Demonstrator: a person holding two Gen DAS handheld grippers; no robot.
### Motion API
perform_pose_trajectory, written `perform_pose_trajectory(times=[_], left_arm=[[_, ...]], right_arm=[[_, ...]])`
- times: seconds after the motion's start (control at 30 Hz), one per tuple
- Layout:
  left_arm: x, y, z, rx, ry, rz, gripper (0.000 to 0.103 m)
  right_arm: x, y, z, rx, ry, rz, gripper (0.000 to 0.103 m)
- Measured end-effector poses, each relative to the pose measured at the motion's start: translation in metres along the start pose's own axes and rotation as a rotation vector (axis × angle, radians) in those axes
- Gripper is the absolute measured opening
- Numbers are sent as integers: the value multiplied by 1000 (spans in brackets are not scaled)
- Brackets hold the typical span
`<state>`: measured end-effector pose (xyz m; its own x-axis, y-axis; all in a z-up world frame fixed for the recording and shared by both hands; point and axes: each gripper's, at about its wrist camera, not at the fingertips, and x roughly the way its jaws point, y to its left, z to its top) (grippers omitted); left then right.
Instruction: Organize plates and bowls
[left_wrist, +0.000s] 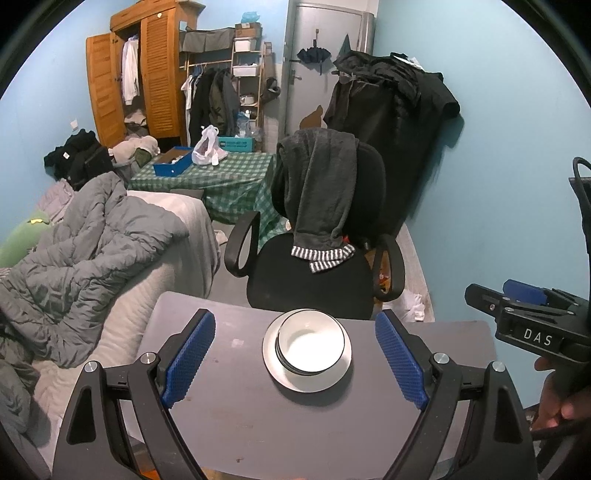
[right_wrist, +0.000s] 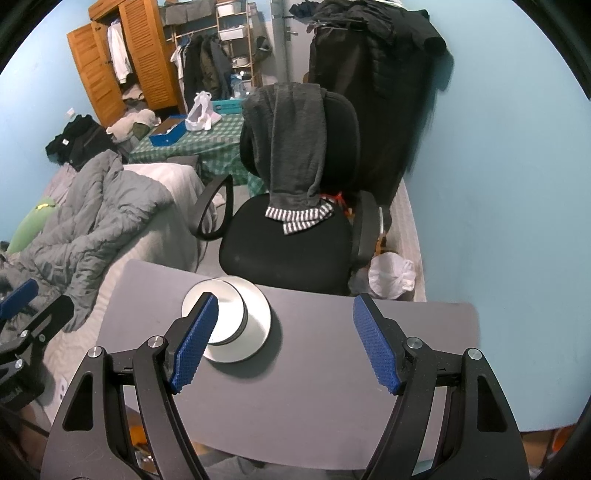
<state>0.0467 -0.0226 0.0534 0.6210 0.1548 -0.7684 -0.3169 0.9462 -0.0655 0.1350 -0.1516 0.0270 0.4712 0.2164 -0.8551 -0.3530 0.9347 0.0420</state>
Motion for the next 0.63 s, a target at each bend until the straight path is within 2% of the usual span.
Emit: perform_pose_trajectory(times=[0.63], left_arm=[[7, 4, 5, 12, 12, 4, 90]], right_arm=[[4, 3, -1, -5, 13, 1, 75]])
